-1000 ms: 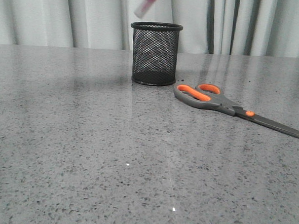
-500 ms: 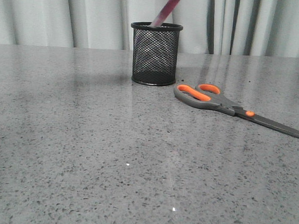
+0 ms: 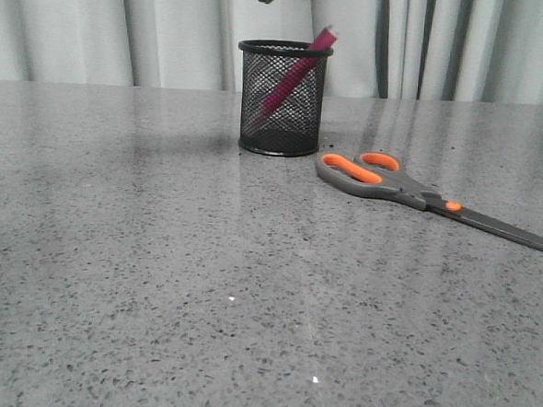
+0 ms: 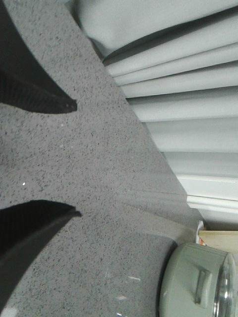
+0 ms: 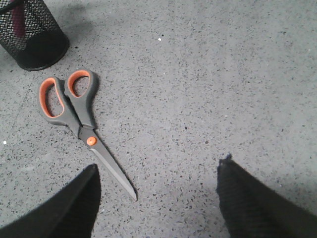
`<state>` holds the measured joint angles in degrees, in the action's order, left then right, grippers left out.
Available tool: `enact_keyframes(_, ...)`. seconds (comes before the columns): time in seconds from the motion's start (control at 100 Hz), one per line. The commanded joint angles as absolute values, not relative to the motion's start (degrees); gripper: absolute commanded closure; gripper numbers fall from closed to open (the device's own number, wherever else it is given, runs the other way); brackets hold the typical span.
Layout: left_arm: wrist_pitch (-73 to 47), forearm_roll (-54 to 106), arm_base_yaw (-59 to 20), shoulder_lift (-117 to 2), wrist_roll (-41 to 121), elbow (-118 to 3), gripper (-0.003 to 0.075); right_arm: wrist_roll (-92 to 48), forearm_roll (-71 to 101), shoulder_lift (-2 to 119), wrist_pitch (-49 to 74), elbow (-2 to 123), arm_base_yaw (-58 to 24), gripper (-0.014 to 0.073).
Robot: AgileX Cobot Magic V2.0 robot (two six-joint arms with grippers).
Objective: Put pen and scissors into bin
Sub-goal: 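Open the left gripper and withdraw it from the cup, then lower the right gripper onto the scissors handles and close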
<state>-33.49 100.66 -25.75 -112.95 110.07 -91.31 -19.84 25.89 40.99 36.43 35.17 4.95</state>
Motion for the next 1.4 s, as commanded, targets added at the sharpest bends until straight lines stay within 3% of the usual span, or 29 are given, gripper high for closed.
enact_keyframes(0.0, -37.00, 101.44, -24.20, -106.52, 108.60, -93.34, 0.0377, -20.43, 27.11, 41.20, 33.20, 37.18, 4.83, 0.0141)
enact_keyframes(0.08, -37.35, 96.01, -22.70, -102.94, 104.80, -93.34, 0.0467, -20.43, 27.11, 41.20, 33.20, 37.18, 4.83, 0.0141)
enact_keyframes(0.21, -38.92, 81.43, -19.82, -96.55, 91.82, -93.34, 0.0743, -20.43, 27.76, 41.20, 32.85, 37.18, 4.83, 0.0141)
enact_keyframes(0.48, -39.32, 60.68, -14.47, -81.95, 74.38, -88.96, 0.0740, -23.13, 38.77, 41.08, 26.17, 37.26, 4.83, 0.0141)
enact_keyframes(0.7, -25.05, 61.82, -8.78, -65.35, 74.35, -66.95, 0.0740, -37.30, 42.23, 44.54, 34.22, 42.05, 4.83, 0.0141)
enact_keyframes(0.86, -22.81, 64.31, -4.39, -56.09, 74.35, -53.03, 0.0739, -42.53, 42.23, 52.58, 42.16, 47.94, 3.61, 0.0141)
enact_keyframes(1.11, -23.00, 67.60, -0.66, -48.88, 74.27, -42.51, 0.0739, -42.10, 32.76, 68.88, 50.27, 58.98, -7.60, 0.0141)
enact_keyframes(1.39, -23.71, 68.67, -0.66, -48.18, 74.27, -41.59, 0.0739, -26.57, 8.52, 83.76, 55.03, 72.96, -20.16, 0.0141)
